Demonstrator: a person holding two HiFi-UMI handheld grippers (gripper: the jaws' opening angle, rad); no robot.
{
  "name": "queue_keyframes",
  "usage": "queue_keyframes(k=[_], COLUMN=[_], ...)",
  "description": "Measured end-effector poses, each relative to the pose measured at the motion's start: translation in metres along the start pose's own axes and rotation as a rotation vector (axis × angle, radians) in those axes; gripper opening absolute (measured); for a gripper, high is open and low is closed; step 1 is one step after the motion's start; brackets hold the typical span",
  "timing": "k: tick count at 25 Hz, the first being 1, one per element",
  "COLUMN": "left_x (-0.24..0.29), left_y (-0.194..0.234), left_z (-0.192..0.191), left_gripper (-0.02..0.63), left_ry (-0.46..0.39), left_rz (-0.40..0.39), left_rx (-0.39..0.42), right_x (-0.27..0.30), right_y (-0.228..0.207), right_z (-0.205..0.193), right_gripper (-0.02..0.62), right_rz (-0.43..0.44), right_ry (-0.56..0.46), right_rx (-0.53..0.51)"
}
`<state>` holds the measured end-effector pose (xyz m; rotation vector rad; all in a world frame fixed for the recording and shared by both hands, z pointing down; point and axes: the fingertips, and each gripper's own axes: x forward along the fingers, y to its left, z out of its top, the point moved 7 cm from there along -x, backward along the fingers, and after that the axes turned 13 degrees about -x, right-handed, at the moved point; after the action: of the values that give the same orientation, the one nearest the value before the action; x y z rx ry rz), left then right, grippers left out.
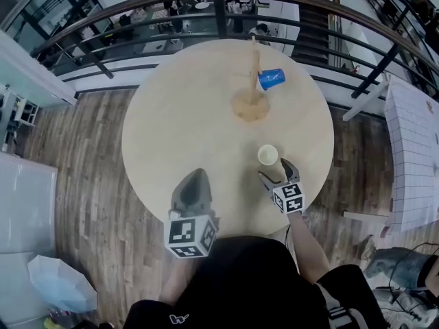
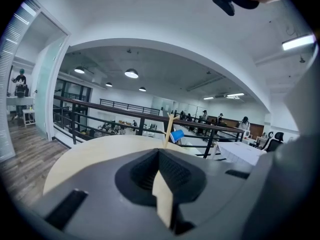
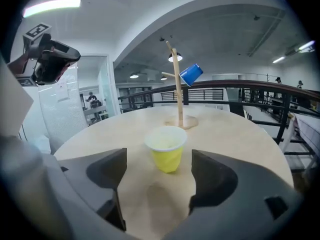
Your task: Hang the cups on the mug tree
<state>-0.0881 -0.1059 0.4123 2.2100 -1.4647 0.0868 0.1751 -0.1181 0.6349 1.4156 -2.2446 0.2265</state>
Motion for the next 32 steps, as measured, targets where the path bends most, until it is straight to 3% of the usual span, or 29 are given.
queue_keyframes(k=[10,17,26,32], left_x=[-0.003,0.0,0.004,0.008], left_y=[-0.005,-0.01,-0.018,-0.026], left_z=[-0.005,-0.011,-0.019,-0.022], left_gripper=[0.0,0.0,0.0,0.0], left_ry=[0.025,0.043,0.06,0.063], left_rz=[0.007,-0.018,-0.038,-0.068], left_rx=[0.015,0.013,0.016,0.005], right_x=[0.048,0.056,0.003,-0.072], right_y=[0.001,-0.007,-0.01,-0.009], right_z=[0.007,0.023,0.077,0.146], right_gripper=[0.391,0.367,0.339,0.319], right_rz=[0.018,-0.005,0.017,-0.007], right_ry=[0.065,0.043,-0.127,-0.353], right_rx=[-0.071,-0.043,-0.087,-0.107])
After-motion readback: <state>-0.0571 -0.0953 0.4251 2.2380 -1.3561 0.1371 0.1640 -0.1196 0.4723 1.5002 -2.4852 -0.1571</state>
